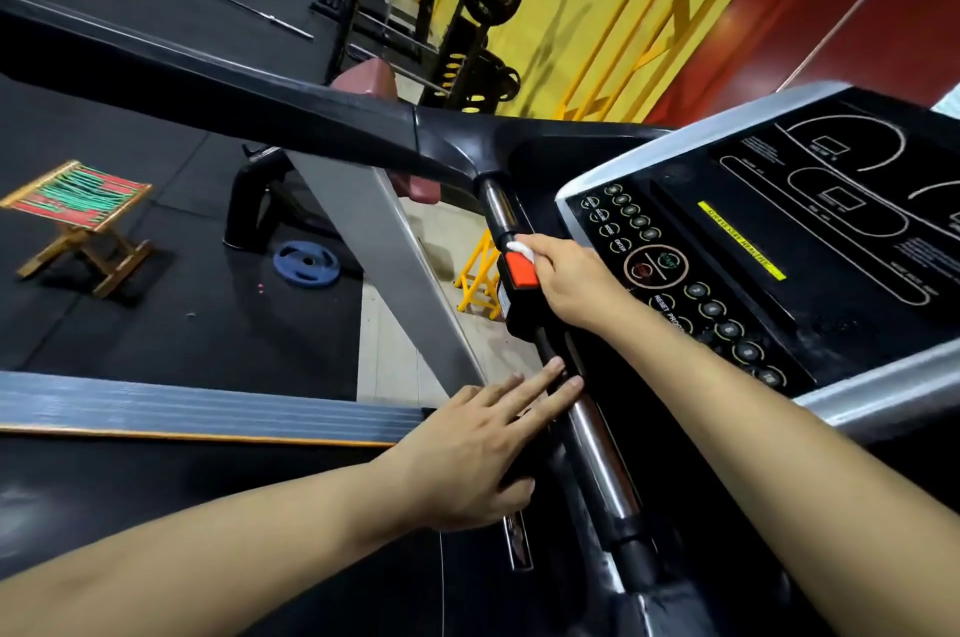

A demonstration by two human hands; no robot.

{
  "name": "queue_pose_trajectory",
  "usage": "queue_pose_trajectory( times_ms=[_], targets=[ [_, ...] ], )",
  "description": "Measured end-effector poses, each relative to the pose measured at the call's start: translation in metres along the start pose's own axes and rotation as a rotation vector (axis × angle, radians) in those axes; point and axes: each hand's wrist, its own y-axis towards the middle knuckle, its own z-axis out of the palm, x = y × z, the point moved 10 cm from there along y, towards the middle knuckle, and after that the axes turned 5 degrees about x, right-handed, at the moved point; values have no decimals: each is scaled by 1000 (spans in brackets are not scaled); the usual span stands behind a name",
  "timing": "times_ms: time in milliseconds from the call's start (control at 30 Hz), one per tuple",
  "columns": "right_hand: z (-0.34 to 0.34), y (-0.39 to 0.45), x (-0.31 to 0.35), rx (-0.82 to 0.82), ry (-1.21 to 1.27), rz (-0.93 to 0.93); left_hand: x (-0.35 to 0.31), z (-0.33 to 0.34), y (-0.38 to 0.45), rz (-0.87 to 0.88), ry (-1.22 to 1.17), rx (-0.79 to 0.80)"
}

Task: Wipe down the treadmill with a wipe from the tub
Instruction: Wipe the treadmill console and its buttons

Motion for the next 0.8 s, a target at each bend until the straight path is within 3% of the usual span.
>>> queue_pose_trajectory(
  times_ms=[200, 367, 600, 800],
  targets=[
    [-3, -44, -16, -100, 2, 172, 3, 4, 2, -7, 38, 22],
    [18, -88, -29, 1, -17, 228, -8, -7, -5, -21, 191, -25],
    [32, -92, 8, 34, -450, 21, -40, -4, -38, 137, 339, -41],
    [24, -97, 12, 104, -419, -272, -34, 1, -37, 128, 251, 58]
  ],
)
